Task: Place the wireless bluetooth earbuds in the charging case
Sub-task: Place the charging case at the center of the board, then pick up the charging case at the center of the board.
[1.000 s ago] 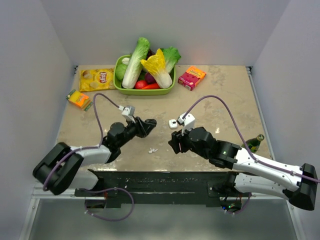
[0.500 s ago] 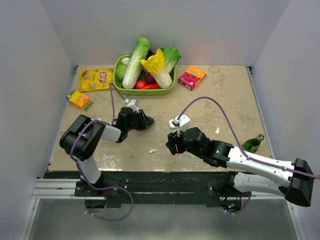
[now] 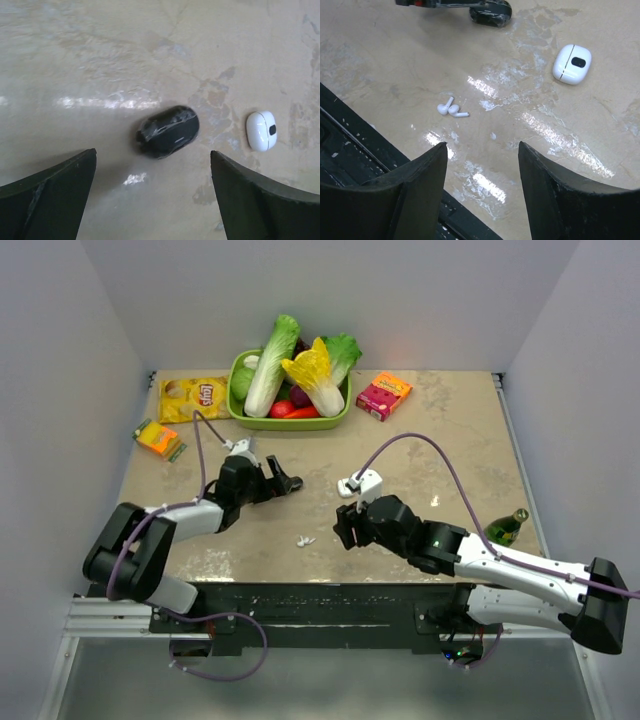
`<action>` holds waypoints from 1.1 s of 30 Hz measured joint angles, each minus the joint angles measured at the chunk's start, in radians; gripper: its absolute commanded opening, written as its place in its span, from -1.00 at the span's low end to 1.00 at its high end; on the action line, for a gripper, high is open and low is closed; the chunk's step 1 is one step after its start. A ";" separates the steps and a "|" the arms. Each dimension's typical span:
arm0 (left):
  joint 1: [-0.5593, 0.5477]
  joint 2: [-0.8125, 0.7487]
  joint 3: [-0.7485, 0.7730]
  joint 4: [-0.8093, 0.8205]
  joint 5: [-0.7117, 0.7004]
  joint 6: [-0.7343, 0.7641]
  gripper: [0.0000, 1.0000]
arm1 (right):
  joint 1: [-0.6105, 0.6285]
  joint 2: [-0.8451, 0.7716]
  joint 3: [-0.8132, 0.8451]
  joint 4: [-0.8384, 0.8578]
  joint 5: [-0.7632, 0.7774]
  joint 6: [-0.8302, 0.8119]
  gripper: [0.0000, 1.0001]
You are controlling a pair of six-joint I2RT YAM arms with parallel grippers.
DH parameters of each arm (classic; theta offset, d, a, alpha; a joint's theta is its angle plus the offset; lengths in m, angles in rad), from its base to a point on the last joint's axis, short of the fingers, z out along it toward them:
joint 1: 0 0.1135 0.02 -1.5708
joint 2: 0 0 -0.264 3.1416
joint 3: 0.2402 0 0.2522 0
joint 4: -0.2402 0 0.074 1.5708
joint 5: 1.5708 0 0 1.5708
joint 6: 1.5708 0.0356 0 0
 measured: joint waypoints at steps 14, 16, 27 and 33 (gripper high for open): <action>0.006 -0.686 -0.374 -0.068 -0.245 -0.155 1.00 | -0.161 0.091 -0.039 0.127 0.097 0.103 -0.91; 0.005 -0.765 -0.438 -0.040 -0.212 -0.168 0.92 | -0.242 0.147 -0.039 0.164 0.076 0.119 -1.00; 0.005 -0.867 -0.507 -0.013 -0.082 -0.169 0.69 | -0.414 0.553 0.030 0.260 0.015 0.139 -1.00; 0.005 -0.881 -0.508 -0.004 -0.049 -0.177 0.70 | -0.420 0.648 0.083 0.290 0.015 0.138 -1.00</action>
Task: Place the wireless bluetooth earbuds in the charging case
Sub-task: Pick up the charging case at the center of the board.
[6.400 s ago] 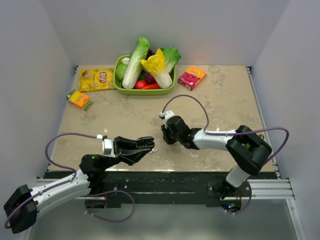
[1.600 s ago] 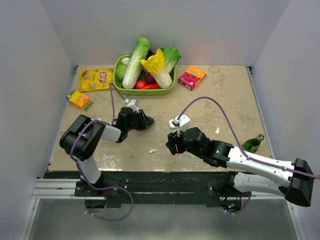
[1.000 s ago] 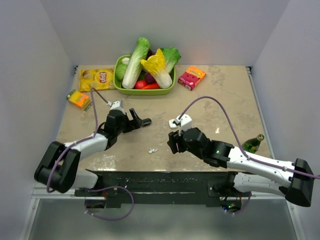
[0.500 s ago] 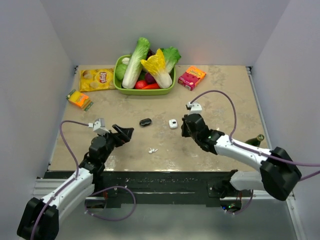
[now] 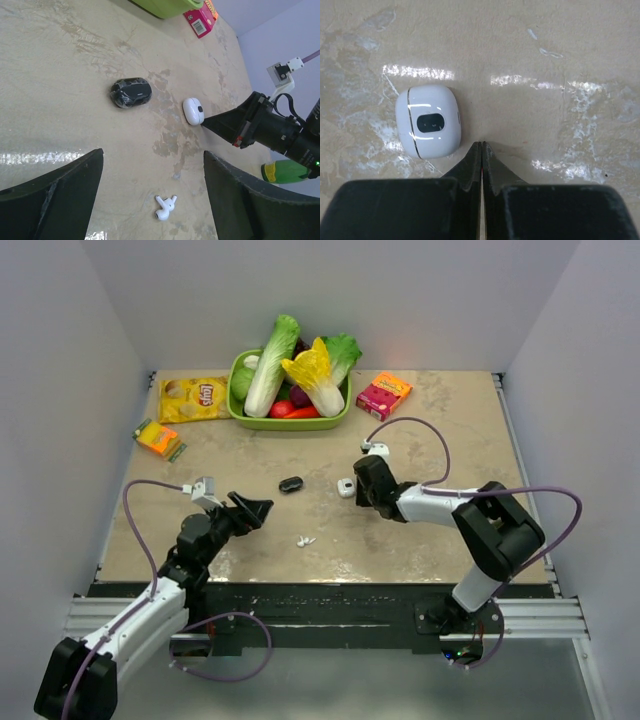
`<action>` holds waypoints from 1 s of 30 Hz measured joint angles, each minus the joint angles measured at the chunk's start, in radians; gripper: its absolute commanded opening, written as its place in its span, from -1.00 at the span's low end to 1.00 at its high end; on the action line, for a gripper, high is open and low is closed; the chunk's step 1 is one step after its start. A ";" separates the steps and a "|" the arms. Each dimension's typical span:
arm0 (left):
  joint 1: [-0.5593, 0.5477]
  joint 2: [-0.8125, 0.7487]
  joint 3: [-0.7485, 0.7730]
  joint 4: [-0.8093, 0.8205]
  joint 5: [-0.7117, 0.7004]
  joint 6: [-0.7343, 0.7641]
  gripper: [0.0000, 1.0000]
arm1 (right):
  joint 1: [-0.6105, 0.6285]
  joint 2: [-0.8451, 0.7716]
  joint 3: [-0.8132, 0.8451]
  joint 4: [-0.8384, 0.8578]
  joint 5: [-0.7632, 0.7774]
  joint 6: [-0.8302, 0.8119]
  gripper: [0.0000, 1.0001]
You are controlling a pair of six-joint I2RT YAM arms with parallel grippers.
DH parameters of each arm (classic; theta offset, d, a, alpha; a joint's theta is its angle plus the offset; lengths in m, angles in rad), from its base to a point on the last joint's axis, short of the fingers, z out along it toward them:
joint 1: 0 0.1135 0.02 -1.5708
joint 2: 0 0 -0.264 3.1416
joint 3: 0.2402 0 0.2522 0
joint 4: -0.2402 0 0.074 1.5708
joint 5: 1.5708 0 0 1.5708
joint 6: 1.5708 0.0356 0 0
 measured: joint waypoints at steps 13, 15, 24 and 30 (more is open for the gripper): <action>0.000 -0.008 0.000 0.003 0.014 -0.009 0.70 | 0.001 0.068 0.034 0.099 -0.099 -0.003 -1.00; 0.000 0.002 0.000 0.009 0.017 -0.011 0.70 | 0.006 0.080 0.044 0.109 -0.116 -0.003 -1.00; 0.000 0.049 0.000 0.031 0.018 -0.015 0.70 | 0.032 0.161 0.136 0.123 -0.200 -0.003 -1.00; 0.000 0.050 0.000 0.030 0.017 -0.014 0.69 | 0.033 0.084 0.111 0.067 -0.137 -0.001 -1.00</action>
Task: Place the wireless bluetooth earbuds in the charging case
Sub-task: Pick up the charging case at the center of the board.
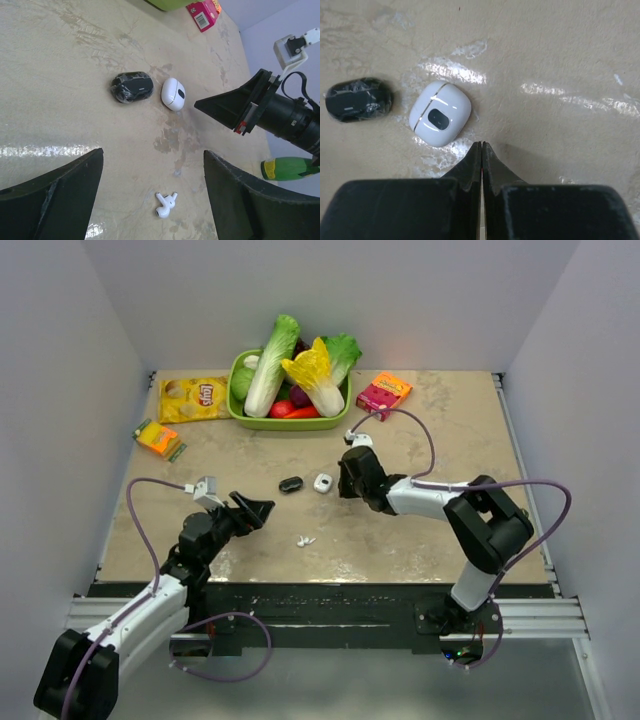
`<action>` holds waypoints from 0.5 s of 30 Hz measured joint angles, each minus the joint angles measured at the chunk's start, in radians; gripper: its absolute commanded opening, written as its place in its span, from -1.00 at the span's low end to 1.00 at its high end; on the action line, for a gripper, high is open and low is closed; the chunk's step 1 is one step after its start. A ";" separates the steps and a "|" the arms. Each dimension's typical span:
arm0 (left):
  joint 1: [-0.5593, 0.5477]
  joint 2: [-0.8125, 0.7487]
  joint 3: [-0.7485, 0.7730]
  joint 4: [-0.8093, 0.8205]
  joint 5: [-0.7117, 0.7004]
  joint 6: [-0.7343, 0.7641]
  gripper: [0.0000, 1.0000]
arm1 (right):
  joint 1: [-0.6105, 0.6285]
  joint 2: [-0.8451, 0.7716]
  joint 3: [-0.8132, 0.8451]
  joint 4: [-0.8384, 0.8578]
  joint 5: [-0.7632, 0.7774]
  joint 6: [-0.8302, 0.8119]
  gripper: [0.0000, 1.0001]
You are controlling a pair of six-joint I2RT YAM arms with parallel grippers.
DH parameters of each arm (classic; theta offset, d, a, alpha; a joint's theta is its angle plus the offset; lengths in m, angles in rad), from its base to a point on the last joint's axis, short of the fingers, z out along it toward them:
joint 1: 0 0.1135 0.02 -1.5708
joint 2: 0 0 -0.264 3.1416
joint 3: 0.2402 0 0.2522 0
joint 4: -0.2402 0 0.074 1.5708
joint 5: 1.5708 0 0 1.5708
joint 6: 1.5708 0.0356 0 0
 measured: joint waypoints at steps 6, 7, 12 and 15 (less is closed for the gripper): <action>0.000 -0.012 0.000 -0.016 -0.001 0.006 0.70 | -0.007 0.056 0.151 -0.036 0.041 -0.016 -1.00; 0.000 -0.020 0.000 -0.022 -0.001 0.007 0.69 | -0.008 0.079 0.182 -0.036 0.043 -0.021 -1.00; 0.000 -0.062 0.000 -0.057 -0.005 0.007 0.69 | -0.022 0.208 0.313 -0.053 0.043 -0.037 -1.00; -0.001 -0.078 0.000 -0.071 -0.005 0.008 0.69 | -0.028 0.245 0.319 -0.076 0.042 -0.039 -1.00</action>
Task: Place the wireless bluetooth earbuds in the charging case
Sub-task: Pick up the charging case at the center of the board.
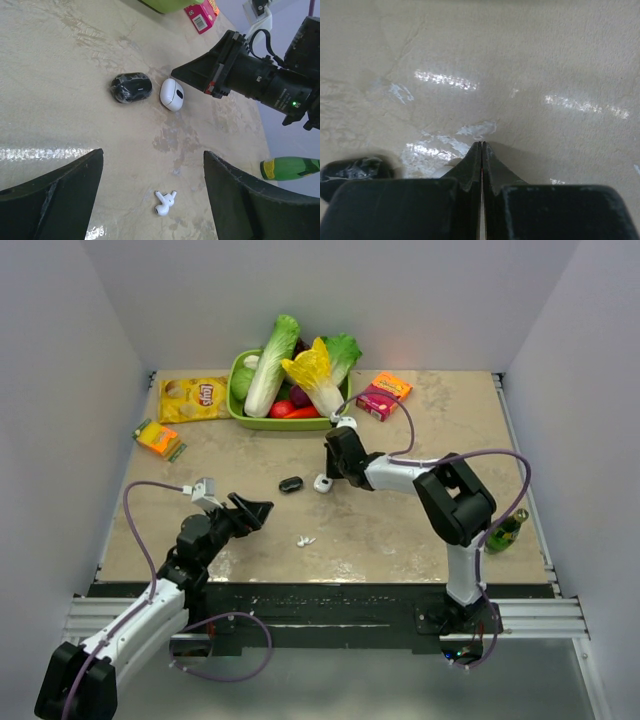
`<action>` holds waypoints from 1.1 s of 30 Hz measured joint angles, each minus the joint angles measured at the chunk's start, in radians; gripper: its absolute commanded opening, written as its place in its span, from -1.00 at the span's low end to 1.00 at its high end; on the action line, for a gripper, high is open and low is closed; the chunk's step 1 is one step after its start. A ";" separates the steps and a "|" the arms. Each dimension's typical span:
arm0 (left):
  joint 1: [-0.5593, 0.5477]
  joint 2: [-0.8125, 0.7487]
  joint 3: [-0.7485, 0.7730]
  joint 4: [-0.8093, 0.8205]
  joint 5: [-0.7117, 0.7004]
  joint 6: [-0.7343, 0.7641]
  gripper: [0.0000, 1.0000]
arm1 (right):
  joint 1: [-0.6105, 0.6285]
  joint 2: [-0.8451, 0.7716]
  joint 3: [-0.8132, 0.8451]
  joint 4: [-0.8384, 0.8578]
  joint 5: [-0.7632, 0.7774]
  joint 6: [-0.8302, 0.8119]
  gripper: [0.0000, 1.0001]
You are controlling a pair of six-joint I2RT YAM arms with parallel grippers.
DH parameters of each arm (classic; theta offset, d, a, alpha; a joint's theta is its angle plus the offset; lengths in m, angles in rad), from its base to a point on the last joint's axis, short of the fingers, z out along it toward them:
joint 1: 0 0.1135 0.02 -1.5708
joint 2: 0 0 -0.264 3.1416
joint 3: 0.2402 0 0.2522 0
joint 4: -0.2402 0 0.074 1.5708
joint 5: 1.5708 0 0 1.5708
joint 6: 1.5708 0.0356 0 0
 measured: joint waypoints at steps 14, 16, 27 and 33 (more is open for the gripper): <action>0.000 0.011 0.000 -0.009 0.001 -0.001 0.69 | 0.015 -0.098 -0.187 0.082 -0.064 0.024 -1.00; 0.000 0.015 0.000 -0.009 0.001 -0.001 0.69 | 0.029 -0.125 -0.223 0.090 -0.073 0.029 -1.00; -0.004 0.049 0.000 -0.015 0.000 0.050 0.79 | 0.097 -0.302 -0.380 0.065 -0.064 0.051 -0.66; -0.179 0.209 0.077 -0.087 -0.105 0.126 0.76 | 0.092 -0.589 -0.491 0.050 -0.004 0.056 -0.54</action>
